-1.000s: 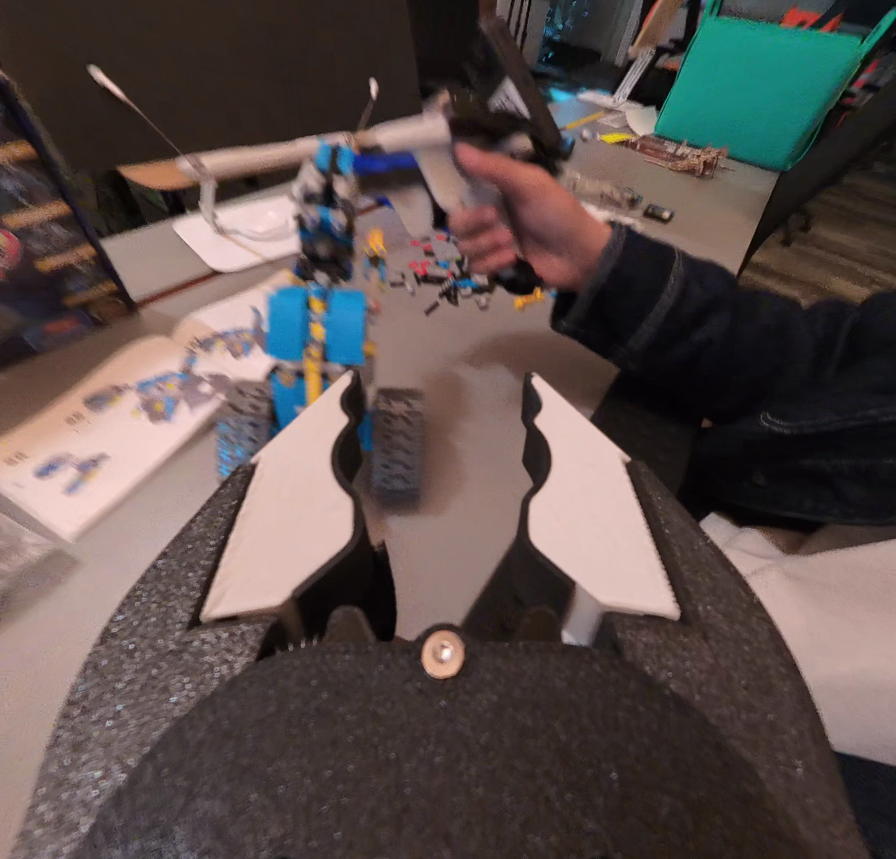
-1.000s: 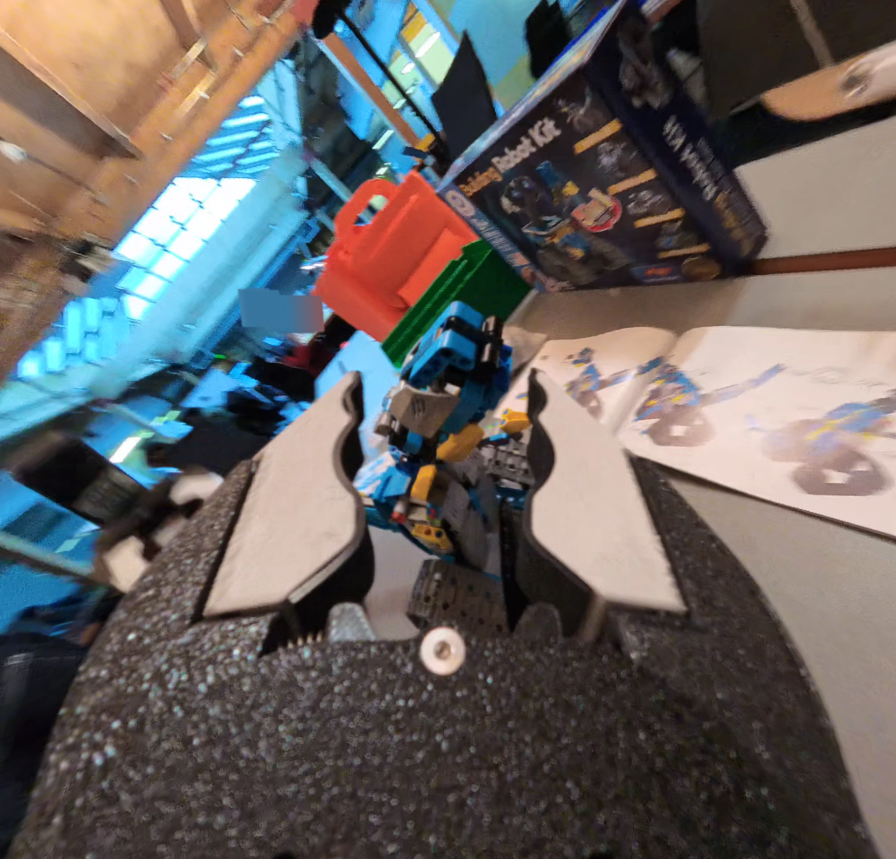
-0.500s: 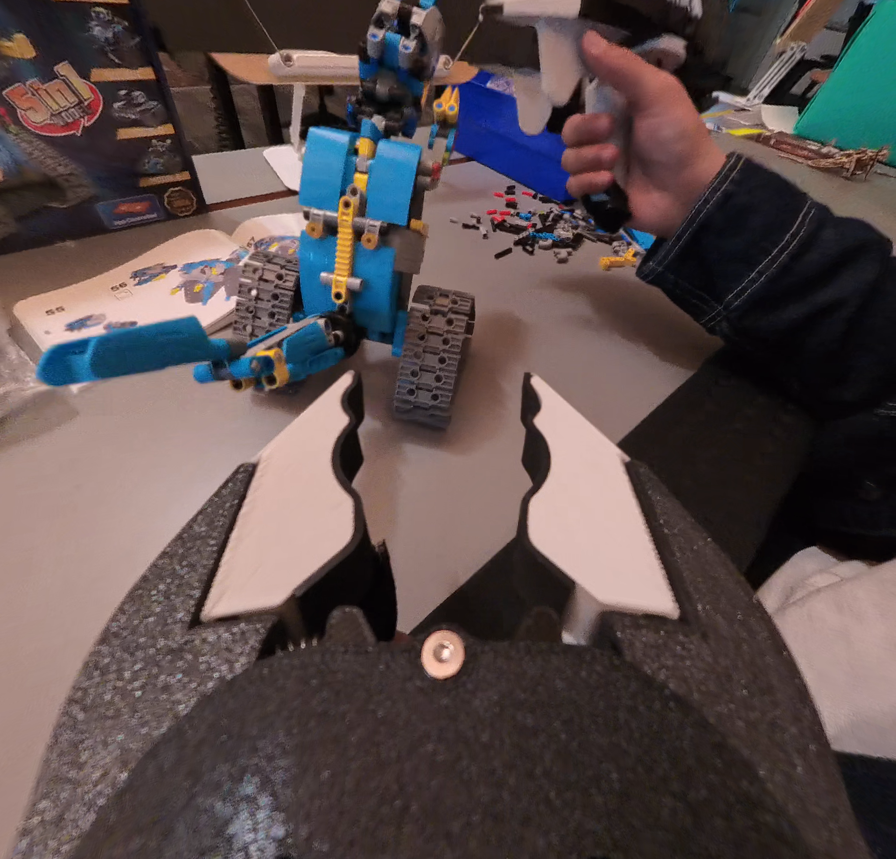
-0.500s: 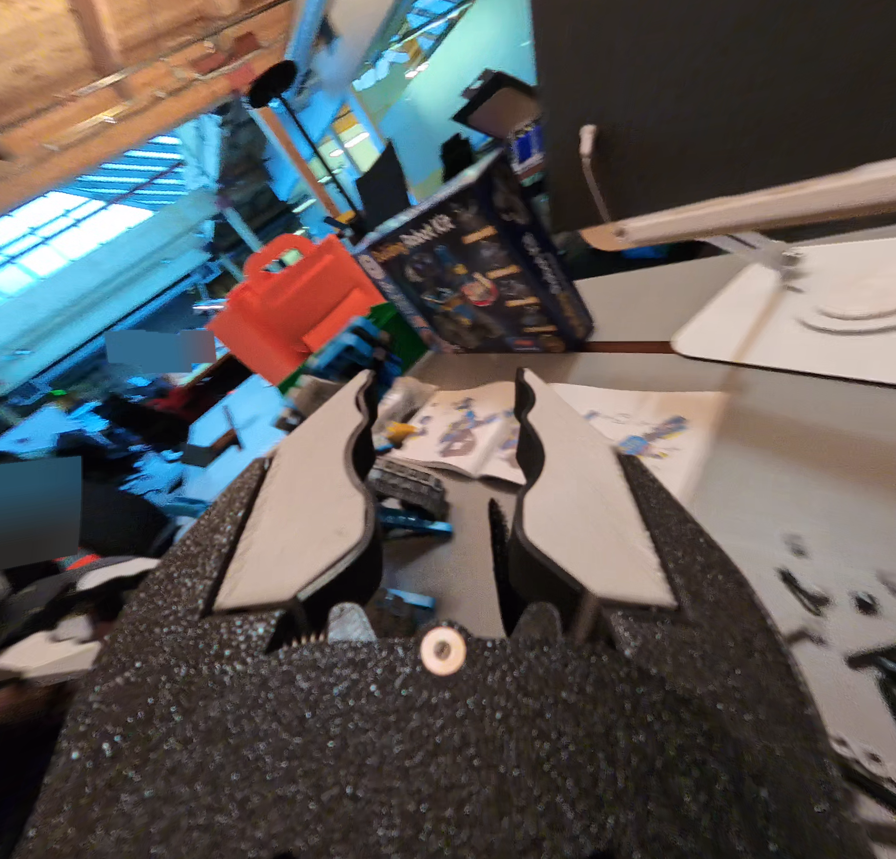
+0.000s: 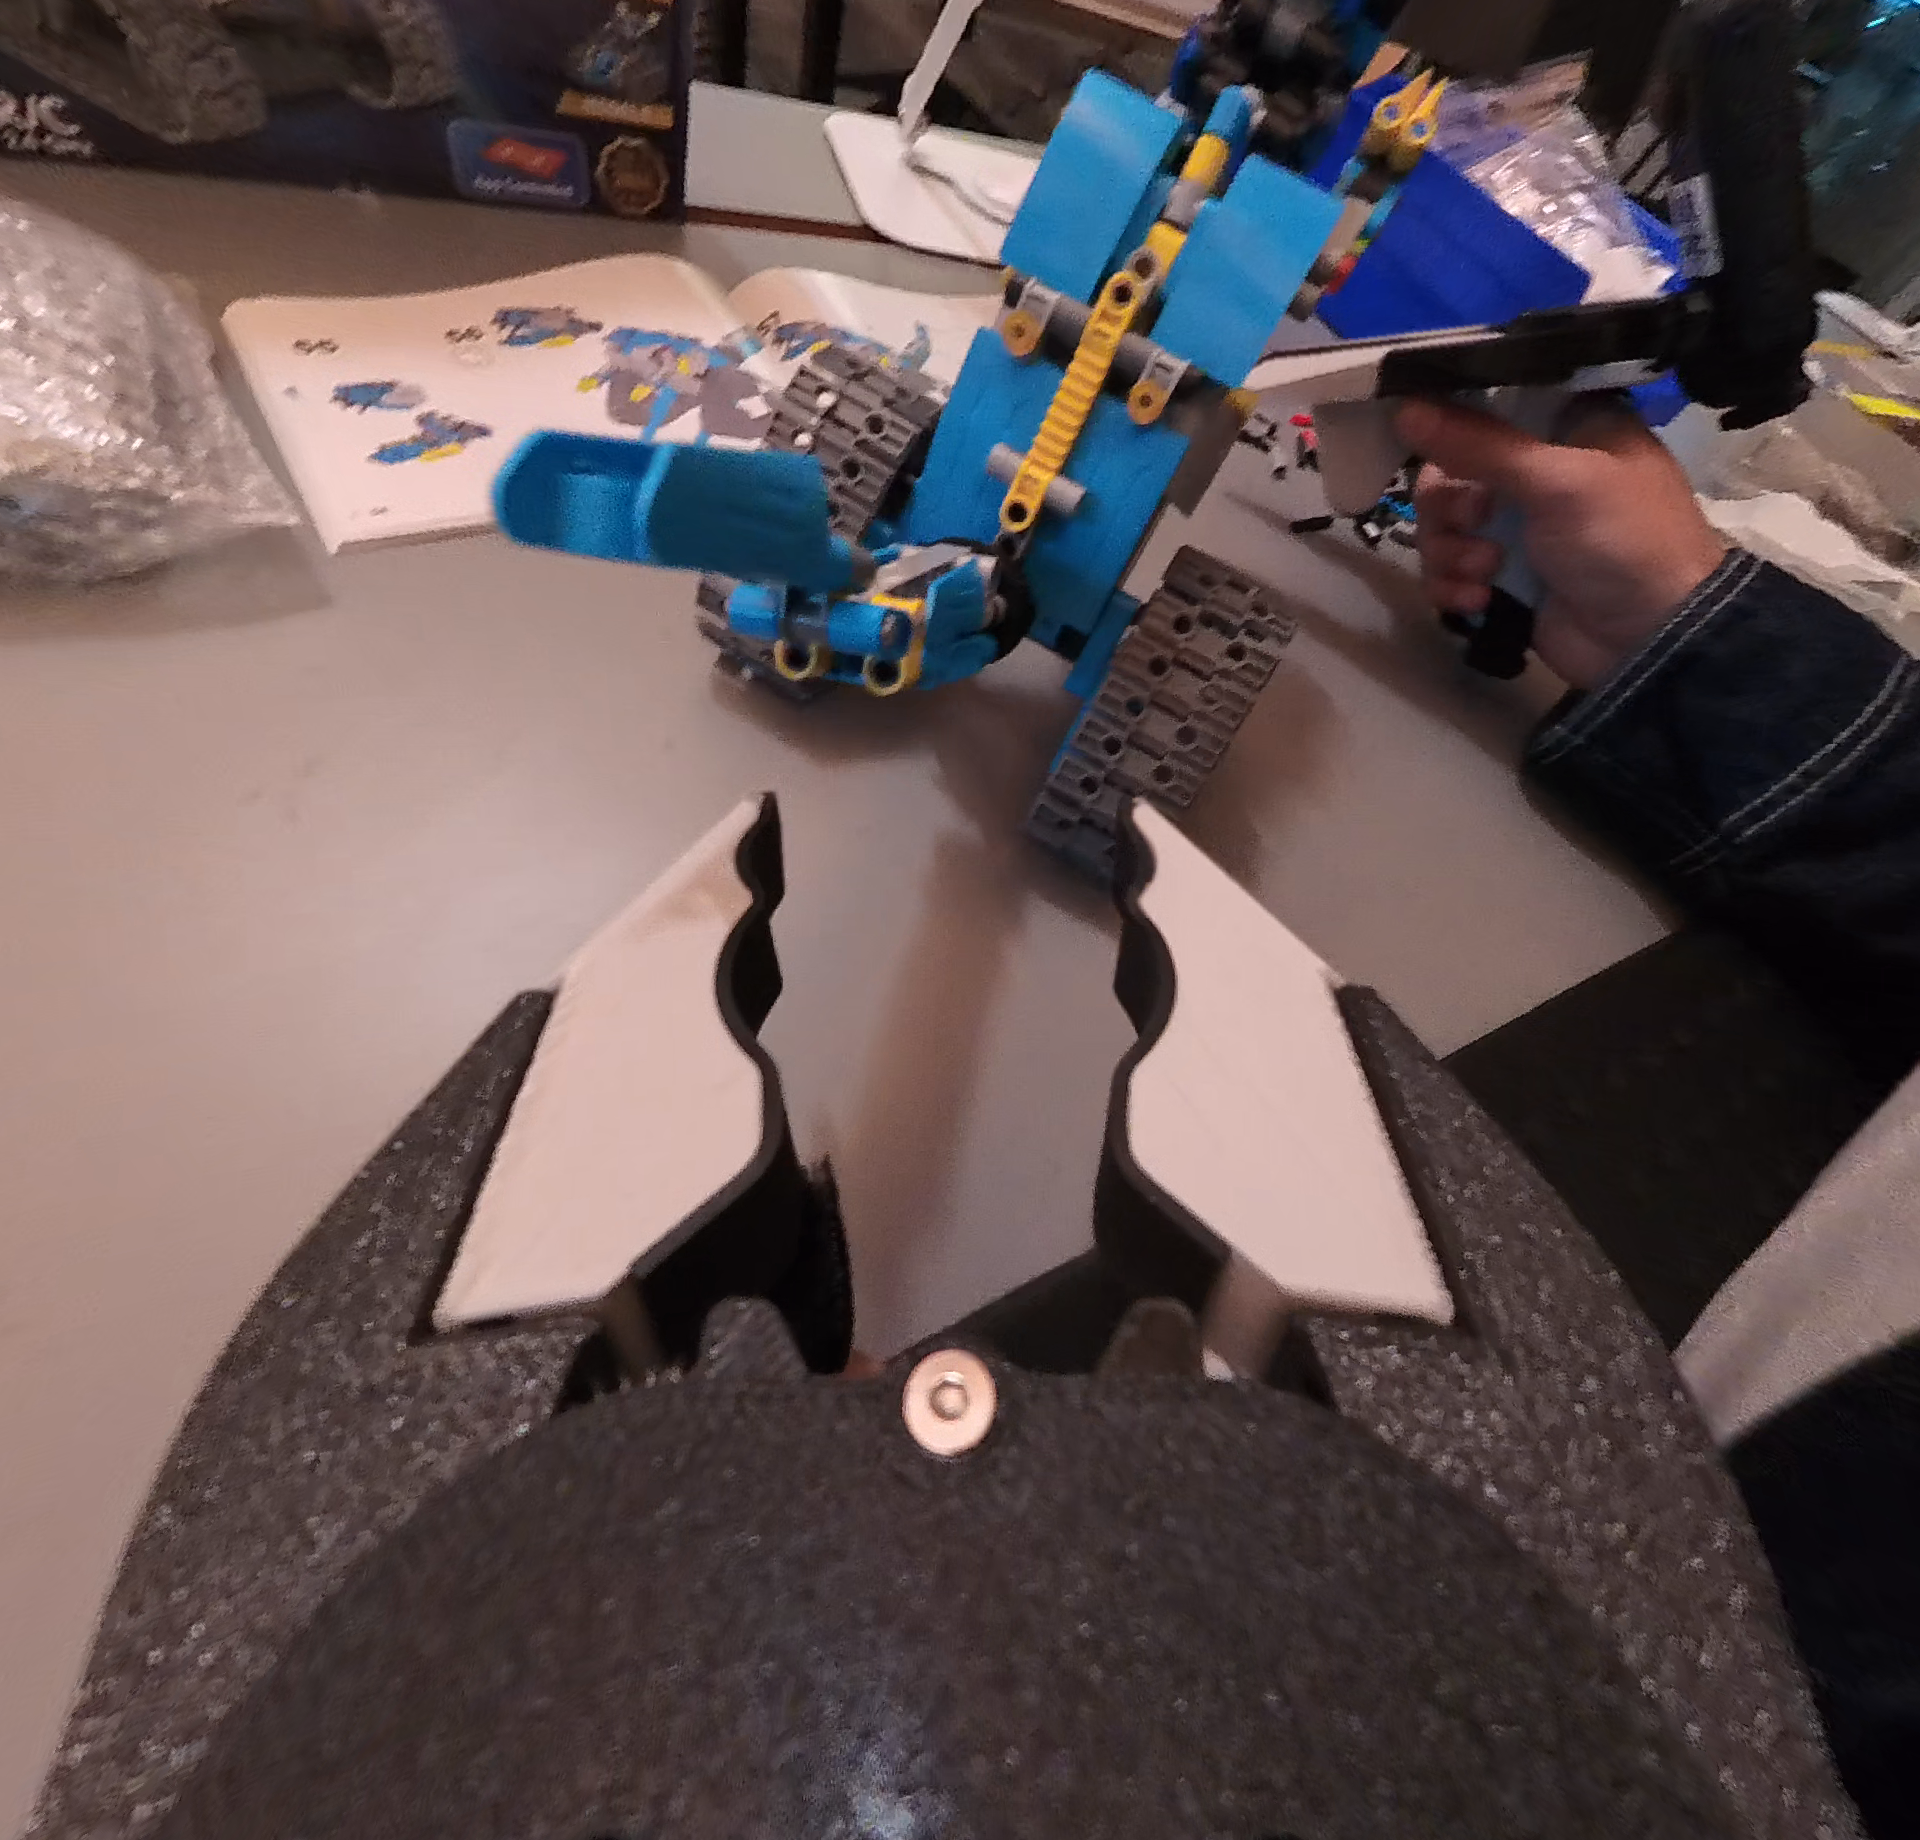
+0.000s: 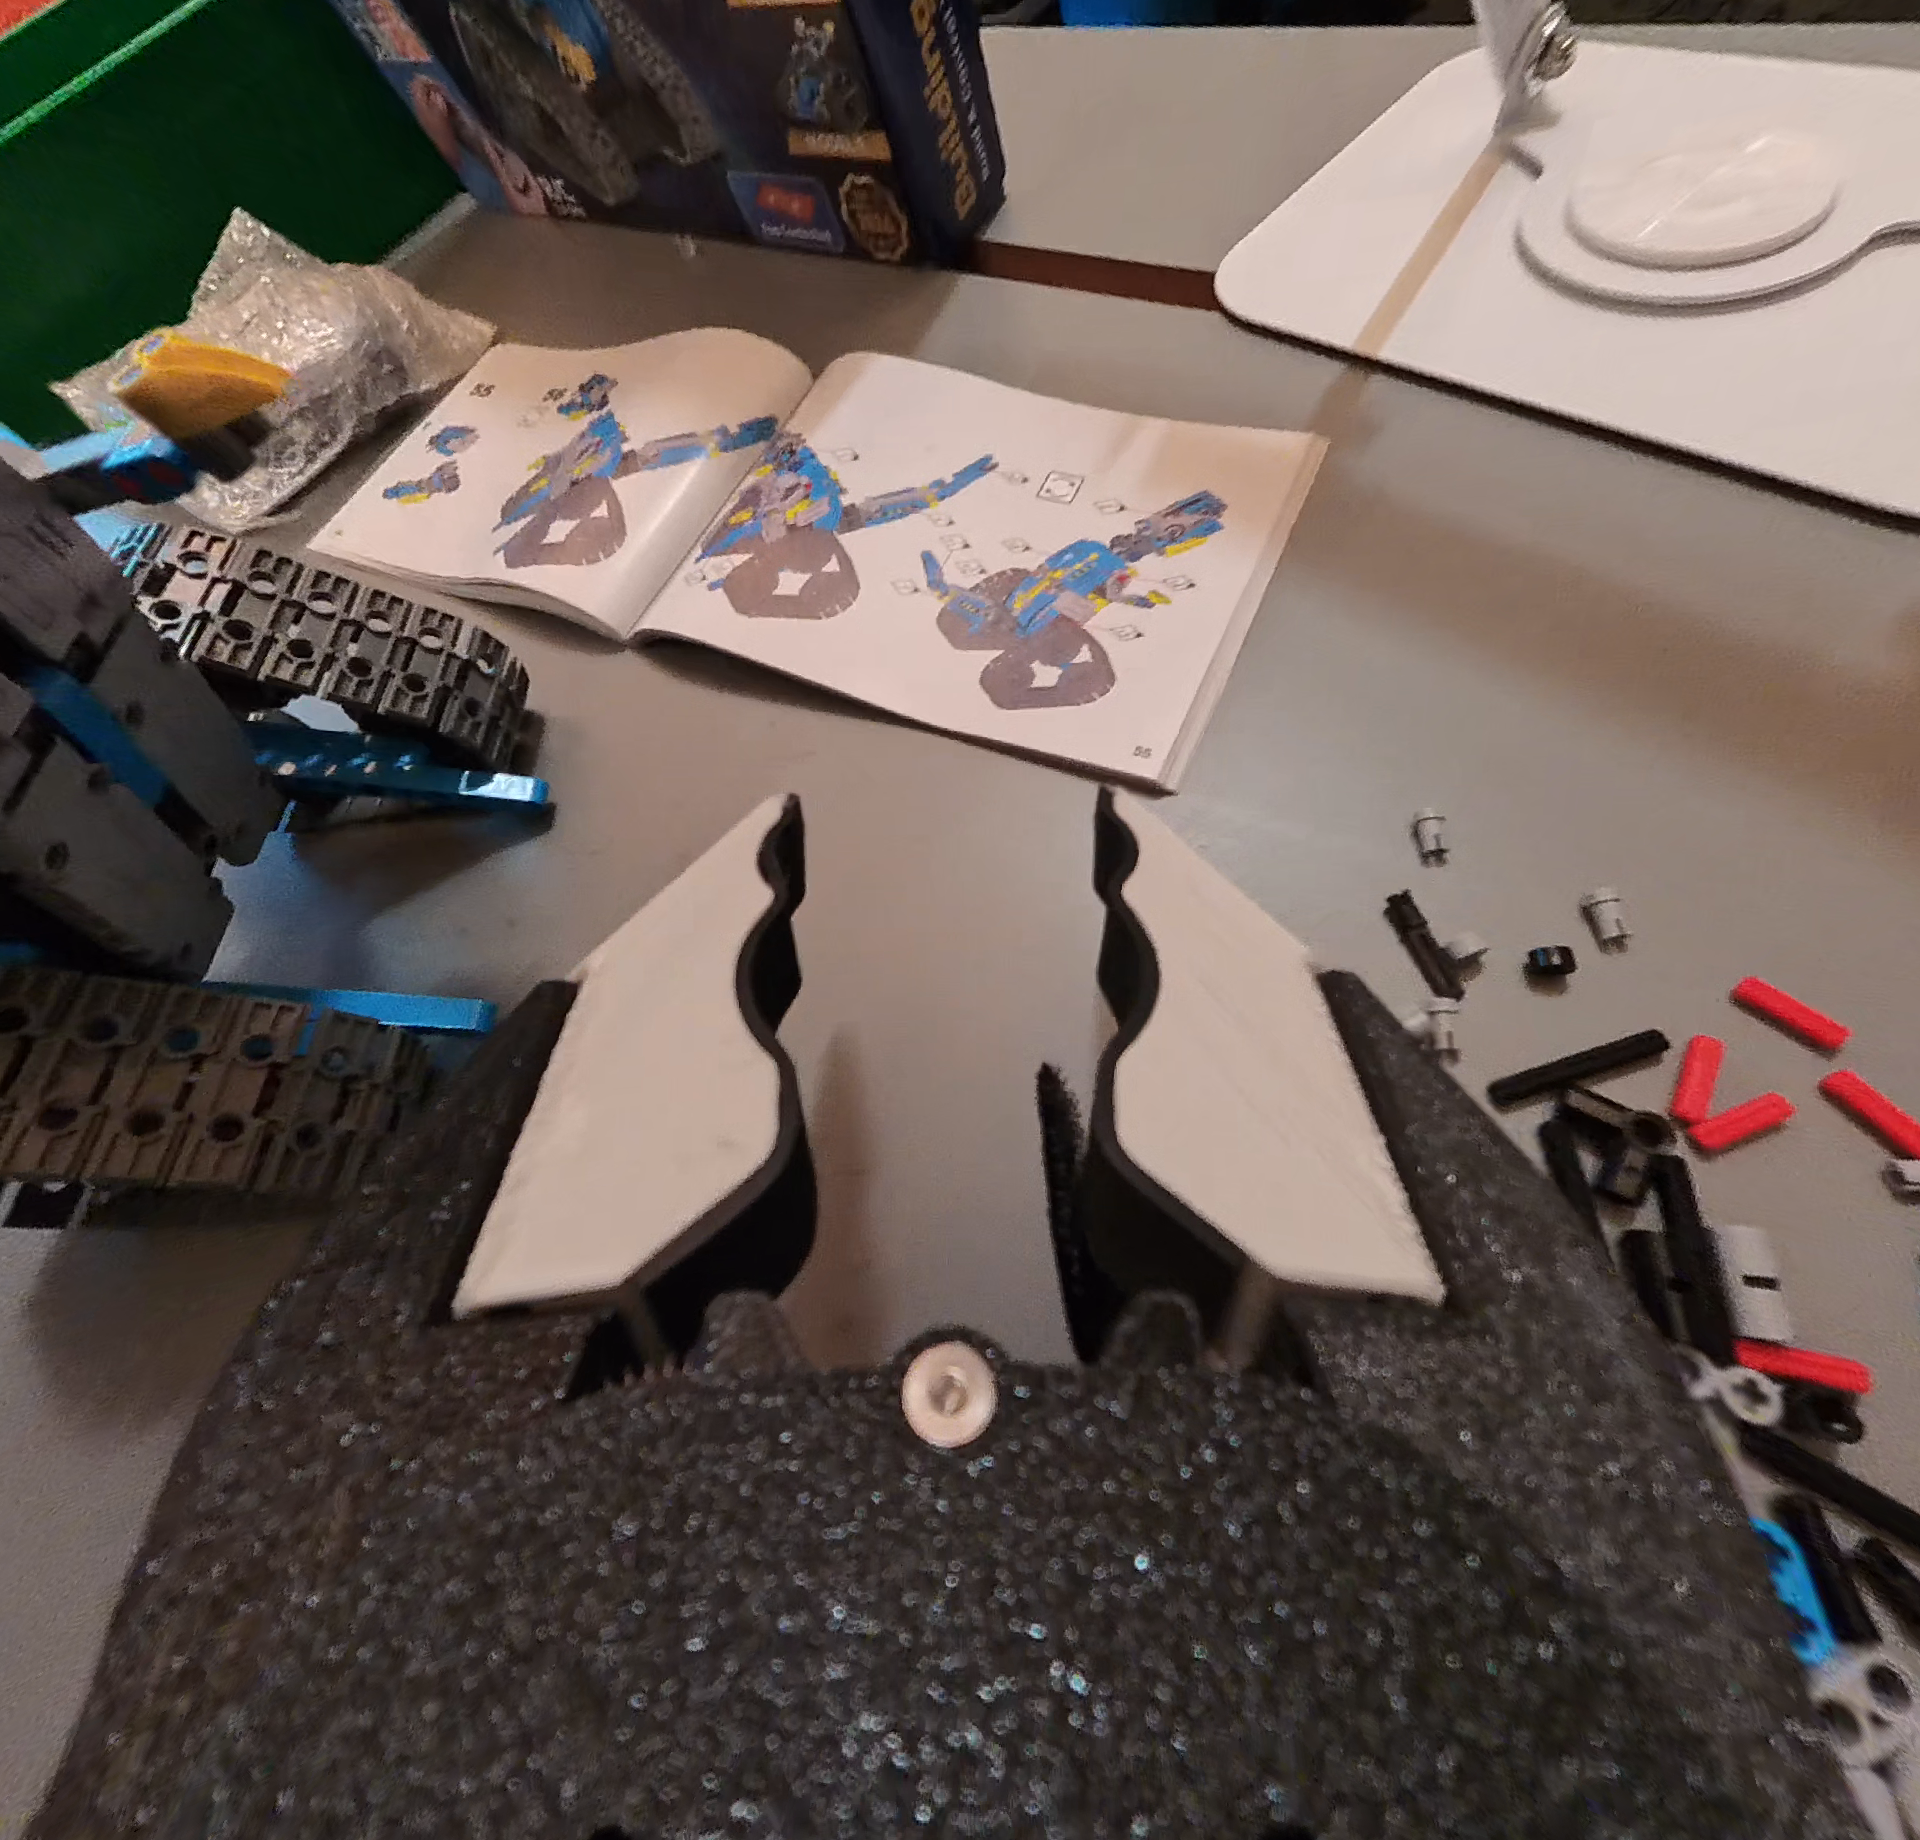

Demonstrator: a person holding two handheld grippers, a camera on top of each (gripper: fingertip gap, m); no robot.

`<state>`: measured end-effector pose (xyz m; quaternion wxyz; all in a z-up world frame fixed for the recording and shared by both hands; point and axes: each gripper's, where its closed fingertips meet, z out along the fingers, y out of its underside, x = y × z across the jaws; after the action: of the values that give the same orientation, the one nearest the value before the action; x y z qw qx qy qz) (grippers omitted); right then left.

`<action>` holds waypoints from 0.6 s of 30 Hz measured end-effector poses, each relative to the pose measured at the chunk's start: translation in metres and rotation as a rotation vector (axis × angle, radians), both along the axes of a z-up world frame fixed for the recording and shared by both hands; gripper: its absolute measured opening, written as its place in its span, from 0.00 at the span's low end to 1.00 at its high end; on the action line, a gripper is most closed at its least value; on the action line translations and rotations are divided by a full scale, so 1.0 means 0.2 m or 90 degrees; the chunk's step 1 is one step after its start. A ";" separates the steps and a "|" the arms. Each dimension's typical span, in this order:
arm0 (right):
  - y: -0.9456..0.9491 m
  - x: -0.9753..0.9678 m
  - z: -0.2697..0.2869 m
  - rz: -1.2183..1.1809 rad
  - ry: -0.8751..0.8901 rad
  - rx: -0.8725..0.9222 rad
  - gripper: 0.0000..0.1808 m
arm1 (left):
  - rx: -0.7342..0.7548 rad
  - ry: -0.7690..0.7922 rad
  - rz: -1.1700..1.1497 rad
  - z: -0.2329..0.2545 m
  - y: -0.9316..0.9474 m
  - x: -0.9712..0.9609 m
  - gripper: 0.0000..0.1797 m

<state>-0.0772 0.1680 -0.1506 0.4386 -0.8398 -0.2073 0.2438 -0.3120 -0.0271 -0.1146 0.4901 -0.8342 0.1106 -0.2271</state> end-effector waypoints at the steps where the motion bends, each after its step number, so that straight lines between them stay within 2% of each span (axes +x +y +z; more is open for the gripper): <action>1: 0.00 -0.01 -0.01 0.006 0.002 -0.007 0.31 | -0.016 0.002 0.016 -0.02 -0.01 -0.02 0.34; 6: -0.01 -0.01 -0.05 0.013 -0.011 -0.015 0.30 | -0.104 0.019 0.066 -0.15 -0.09 -0.07 0.34; 18: -0.01 0.00 0.02 0.003 0.014 0.004 0.30 | -0.084 -0.003 0.124 -0.10 -0.10 -0.15 0.34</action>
<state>-0.0772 0.1664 -0.1475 0.4431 -0.8350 -0.2054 0.2534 -0.3420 -0.0477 -0.1345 0.4541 -0.8709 0.0125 -0.1873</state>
